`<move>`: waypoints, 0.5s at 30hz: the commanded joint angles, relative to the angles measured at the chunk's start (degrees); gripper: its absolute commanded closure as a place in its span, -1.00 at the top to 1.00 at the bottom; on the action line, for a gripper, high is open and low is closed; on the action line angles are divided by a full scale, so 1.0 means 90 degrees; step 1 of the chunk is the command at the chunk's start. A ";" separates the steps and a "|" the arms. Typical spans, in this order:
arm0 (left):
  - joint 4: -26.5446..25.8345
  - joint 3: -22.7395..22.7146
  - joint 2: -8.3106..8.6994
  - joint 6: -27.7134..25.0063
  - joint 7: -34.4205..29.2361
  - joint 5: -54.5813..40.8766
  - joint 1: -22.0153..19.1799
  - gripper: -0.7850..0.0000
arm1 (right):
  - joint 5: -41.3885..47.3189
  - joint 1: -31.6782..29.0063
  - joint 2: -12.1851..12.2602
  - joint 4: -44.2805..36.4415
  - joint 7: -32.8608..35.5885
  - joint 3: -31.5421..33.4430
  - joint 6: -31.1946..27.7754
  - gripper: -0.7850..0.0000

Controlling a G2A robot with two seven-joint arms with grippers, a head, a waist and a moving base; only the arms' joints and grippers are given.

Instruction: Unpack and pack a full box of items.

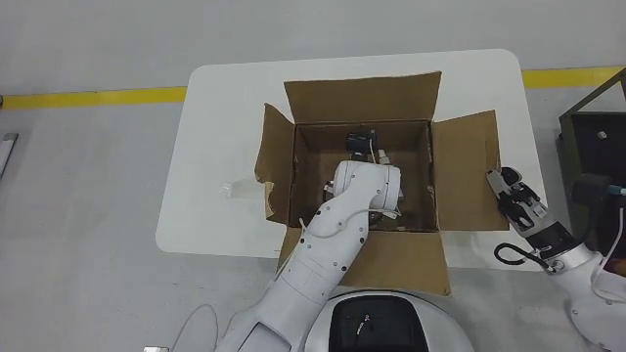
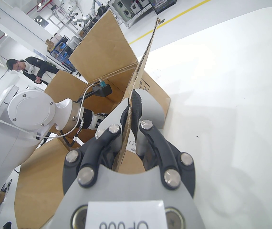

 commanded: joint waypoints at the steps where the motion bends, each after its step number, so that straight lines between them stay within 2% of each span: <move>1: 0.0004 -0.0024 -0.0011 -0.0016 0.0008 0.0004 0.0008 -0.51 | -0.0005 0.0000 -0.0005 0.0001 0.0012 0.0004 -0.0013 -1.00; 2: -0.0003 -0.0034 -0.0016 -0.0022 0.0008 0.0010 0.0016 -1.00 | -0.0005 0.0000 -0.0007 0.0002 0.0015 0.0006 -0.0017 -1.00; 9: -0.0507 -0.0262 -0.0009 -0.0162 -0.0090 -0.0109 0.0212 -1.00 | 0.0043 0.0020 -0.0025 -0.0017 0.0035 0.0071 0.0004 -1.00; 15: -0.1667 -0.0559 0.0070 -0.0373 -0.0396 0.0228 0.0562 -1.00 | 0.0122 0.0171 -0.0015 0.0040 0.0214 0.0310 0.0045 -1.00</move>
